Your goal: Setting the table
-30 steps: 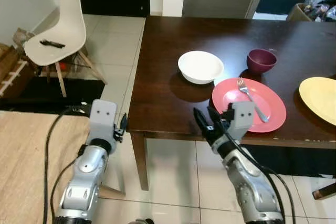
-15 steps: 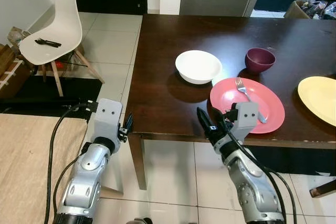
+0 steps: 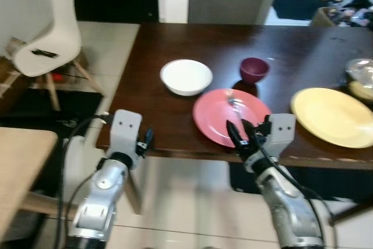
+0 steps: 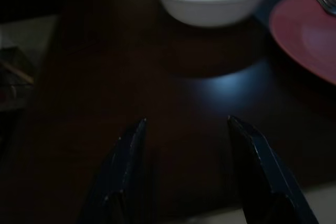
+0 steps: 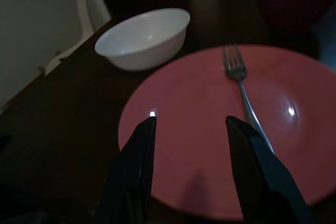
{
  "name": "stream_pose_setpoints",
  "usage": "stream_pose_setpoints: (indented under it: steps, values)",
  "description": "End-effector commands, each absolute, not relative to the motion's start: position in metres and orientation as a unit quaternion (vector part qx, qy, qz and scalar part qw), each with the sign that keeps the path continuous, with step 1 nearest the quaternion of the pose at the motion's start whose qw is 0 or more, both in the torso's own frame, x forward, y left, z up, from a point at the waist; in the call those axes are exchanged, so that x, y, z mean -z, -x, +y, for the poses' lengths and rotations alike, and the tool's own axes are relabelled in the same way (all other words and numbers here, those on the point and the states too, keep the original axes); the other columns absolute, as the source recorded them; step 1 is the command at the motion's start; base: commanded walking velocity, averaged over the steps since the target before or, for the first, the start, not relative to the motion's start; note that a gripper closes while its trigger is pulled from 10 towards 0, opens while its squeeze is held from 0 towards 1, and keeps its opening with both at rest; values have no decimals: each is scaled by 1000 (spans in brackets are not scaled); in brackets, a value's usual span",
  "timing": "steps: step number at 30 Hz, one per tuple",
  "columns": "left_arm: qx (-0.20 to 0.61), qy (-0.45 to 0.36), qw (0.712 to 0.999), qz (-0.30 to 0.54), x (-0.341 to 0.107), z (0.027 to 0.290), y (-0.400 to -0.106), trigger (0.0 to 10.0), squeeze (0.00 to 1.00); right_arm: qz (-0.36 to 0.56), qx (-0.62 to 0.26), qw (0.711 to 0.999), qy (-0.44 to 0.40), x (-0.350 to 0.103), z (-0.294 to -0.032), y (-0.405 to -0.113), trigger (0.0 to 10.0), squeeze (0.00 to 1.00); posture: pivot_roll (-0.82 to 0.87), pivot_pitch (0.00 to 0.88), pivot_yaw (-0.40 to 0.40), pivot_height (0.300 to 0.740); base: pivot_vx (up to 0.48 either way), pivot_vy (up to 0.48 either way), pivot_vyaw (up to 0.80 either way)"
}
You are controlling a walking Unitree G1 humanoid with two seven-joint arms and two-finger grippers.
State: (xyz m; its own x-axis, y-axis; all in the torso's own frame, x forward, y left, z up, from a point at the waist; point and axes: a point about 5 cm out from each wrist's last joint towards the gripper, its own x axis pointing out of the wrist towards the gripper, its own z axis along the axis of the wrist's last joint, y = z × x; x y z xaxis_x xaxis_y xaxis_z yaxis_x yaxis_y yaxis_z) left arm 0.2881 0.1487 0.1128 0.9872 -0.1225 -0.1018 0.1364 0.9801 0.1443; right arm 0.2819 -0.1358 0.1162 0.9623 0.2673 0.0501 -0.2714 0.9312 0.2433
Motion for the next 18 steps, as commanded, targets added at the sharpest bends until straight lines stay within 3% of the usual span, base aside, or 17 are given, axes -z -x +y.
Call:
stream_pose_setpoints:
  steps: [1,18]
  values:
    - [63,-75,993,64,-106,150,-286,10000,0,1,-135,983,-124,-113,-137,-281,10000,0,-96,10,45,740,0,0,0]
    - [61,-79,992,72,-103,150,-285,10000,0,5,-134,983,-124,-111,-137,-278,10000,0,-96,17,45,740,0,0,0]
